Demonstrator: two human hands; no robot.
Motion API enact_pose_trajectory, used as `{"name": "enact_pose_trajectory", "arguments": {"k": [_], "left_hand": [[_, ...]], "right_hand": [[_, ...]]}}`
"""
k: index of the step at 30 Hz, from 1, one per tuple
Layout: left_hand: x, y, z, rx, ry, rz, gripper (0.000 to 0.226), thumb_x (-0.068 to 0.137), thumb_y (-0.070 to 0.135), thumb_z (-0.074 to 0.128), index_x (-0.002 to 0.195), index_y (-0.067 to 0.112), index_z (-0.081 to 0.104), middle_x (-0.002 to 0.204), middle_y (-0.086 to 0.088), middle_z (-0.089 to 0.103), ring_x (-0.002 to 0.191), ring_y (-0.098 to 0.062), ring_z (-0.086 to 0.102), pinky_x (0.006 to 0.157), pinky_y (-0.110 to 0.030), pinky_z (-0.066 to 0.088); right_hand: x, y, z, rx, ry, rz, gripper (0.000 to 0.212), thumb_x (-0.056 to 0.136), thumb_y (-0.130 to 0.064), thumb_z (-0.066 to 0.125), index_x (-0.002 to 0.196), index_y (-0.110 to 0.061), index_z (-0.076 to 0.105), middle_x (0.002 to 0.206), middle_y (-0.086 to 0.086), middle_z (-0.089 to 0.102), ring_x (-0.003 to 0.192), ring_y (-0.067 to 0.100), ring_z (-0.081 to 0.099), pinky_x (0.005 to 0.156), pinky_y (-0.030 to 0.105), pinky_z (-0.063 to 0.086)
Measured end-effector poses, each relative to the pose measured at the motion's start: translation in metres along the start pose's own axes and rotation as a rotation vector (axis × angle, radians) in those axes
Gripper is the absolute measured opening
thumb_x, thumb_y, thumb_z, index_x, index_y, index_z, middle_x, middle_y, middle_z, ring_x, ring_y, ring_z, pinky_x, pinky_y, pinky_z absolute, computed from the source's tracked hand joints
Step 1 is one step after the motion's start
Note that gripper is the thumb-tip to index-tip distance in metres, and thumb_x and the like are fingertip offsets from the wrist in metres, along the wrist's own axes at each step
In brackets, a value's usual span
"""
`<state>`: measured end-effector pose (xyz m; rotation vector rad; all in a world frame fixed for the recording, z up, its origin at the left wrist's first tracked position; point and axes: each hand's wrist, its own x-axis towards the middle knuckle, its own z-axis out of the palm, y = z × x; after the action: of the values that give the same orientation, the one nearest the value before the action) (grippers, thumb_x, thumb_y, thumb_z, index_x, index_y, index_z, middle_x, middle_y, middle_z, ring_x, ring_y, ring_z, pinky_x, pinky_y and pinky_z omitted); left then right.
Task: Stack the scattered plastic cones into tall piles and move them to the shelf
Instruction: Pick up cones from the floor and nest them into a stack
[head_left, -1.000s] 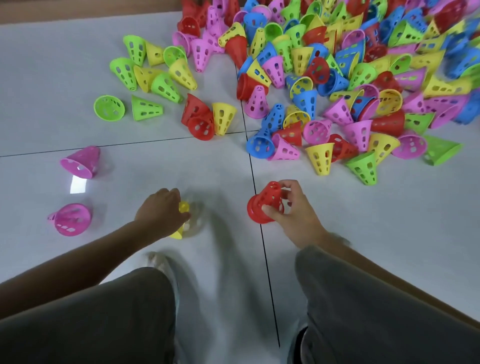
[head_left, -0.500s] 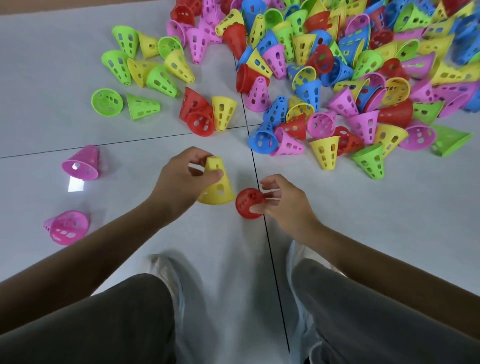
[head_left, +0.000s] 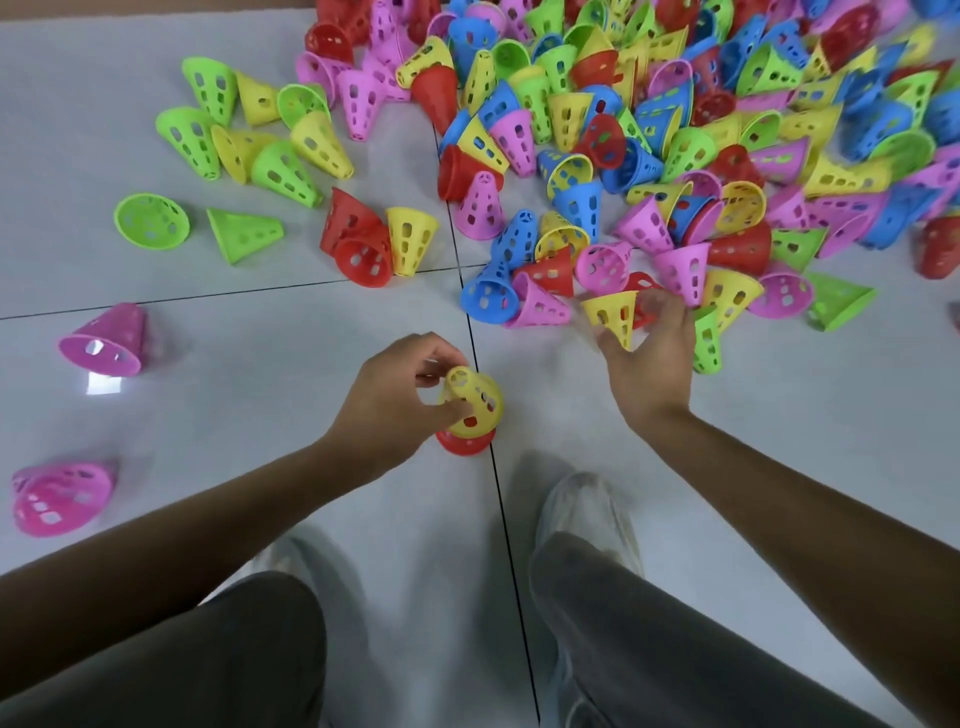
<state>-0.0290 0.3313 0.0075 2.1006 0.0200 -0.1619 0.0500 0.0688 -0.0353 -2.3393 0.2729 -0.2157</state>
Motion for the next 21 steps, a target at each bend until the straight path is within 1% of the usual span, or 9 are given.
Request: {"name": "enact_pose_trajectory", "arguments": {"k": [2, 3, 7, 9, 12, 15, 17, 19, 21], "left_hand": [[-0.002, -0.009, 0.006, 0.106, -0.04, 0.028, 0.034, 0.073, 0.021, 0.087, 0.1, 0.024, 0.065, 0.097, 0.012, 0.065, 0.094, -0.008, 0.063, 0.087, -0.03, 0.056], [-0.003, -0.013, 0.008, 0.148, -0.052, 0.039, 0.034, 0.074, 0.024, 0.086, 0.101, 0.024, 0.065, 0.098, 0.012, 0.064, 0.094, -0.007, 0.061, 0.085, -0.029, 0.056], [-0.01, -0.026, 0.011, 0.215, -0.076, 0.076, 0.037, 0.076, 0.025, 0.086, 0.105, 0.027, 0.064, 0.102, 0.013, 0.064, 0.097, -0.006, 0.06, 0.084, -0.03, 0.055], [-0.014, -0.029, 0.01, 0.229, -0.084, 0.072, 0.038, 0.076, 0.024, 0.085, 0.107, 0.027, 0.064, 0.104, 0.011, 0.065, 0.098, -0.009, 0.061, 0.083, -0.031, 0.055], [-0.02, -0.034, 0.004, 0.249, -0.073, 0.079, 0.04, 0.076, 0.025, 0.085, 0.111, 0.024, 0.066, 0.106, 0.011, 0.065, 0.097, -0.008, 0.06, 0.081, -0.031, 0.055], [-0.026, -0.045, -0.007, 0.283, -0.036, 0.079, 0.037, 0.079, 0.026, 0.084, 0.111, 0.024, 0.067, 0.107, 0.014, 0.064, 0.097, -0.006, 0.061, 0.081, -0.03, 0.055], [-0.029, -0.055, -0.017, 0.306, -0.015, 0.052, 0.034, 0.08, 0.028, 0.082, 0.11, 0.026, 0.066, 0.106, 0.015, 0.063, 0.097, -0.006, 0.061, 0.082, -0.03, 0.055], [-0.033, -0.063, -0.028, 0.326, 0.004, 0.023, 0.031, 0.081, 0.028, 0.081, 0.107, 0.027, 0.066, 0.104, 0.015, 0.063, 0.097, -0.005, 0.062, 0.083, -0.031, 0.055], [-0.037, -0.069, -0.039, 0.339, 0.022, -0.01, 0.027, 0.082, 0.029, 0.08, 0.105, 0.028, 0.066, 0.103, 0.015, 0.063, 0.097, -0.005, 0.063, 0.084, -0.031, 0.055]], "right_hand": [[0.016, 0.007, 0.002, -0.111, -0.05, 0.064, 0.06, 0.079, -0.023, 0.079, 0.125, -0.004, 0.046, 0.127, 0.015, 0.05, 0.121, 0.036, 0.047, 0.101, 0.05, 0.042], [0.021, 0.01, 0.003, -0.157, -0.092, 0.095, 0.062, 0.079, -0.023, 0.079, 0.126, -0.003, 0.044, 0.129, 0.018, 0.049, 0.121, 0.039, 0.047, 0.102, 0.051, 0.042], [0.031, 0.009, 0.006, -0.238, -0.219, 0.149, 0.067, 0.083, -0.024, 0.077, 0.132, -0.004, 0.037, 0.134, 0.021, 0.047, 0.119, 0.041, 0.052, 0.095, 0.045, 0.044], [0.032, 0.011, 0.009, -0.253, -0.248, 0.155, 0.067, 0.084, -0.022, 0.076, 0.134, -0.004, 0.034, 0.131, 0.022, 0.052, 0.118, 0.042, 0.054, 0.093, 0.044, 0.046], [0.033, 0.01, 0.009, -0.293, -0.268, 0.167, 0.061, 0.088, -0.019, 0.073, 0.13, -0.002, 0.032, 0.121, 0.024, 0.061, 0.115, 0.043, 0.058, 0.088, 0.043, 0.048], [0.032, 0.006, 0.007, -0.256, -0.281, 0.192, 0.061, 0.091, -0.018, 0.07, 0.134, 0.0, 0.031, 0.123, 0.024, 0.061, 0.117, 0.043, 0.057, 0.089, 0.041, 0.046], [0.028, 0.005, 0.007, -0.182, -0.273, 0.205, 0.06, 0.091, -0.02, 0.068, 0.135, -0.001, 0.033, 0.122, 0.022, 0.063, 0.115, 0.041, 0.059, 0.088, 0.038, 0.046], [0.017, 0.003, 0.006, -0.062, -0.266, 0.226, 0.053, 0.091, -0.021, 0.069, 0.13, -0.006, 0.038, 0.111, 0.014, 0.067, 0.106, 0.036, 0.063, 0.08, 0.034, 0.045], [0.001, -0.005, 0.003, 0.043, -0.272, 0.228, 0.047, 0.092, -0.022, 0.067, 0.13, -0.011, 0.04, 0.104, 0.008, 0.066, 0.095, 0.029, 0.064, 0.074, 0.028, 0.039]]}}
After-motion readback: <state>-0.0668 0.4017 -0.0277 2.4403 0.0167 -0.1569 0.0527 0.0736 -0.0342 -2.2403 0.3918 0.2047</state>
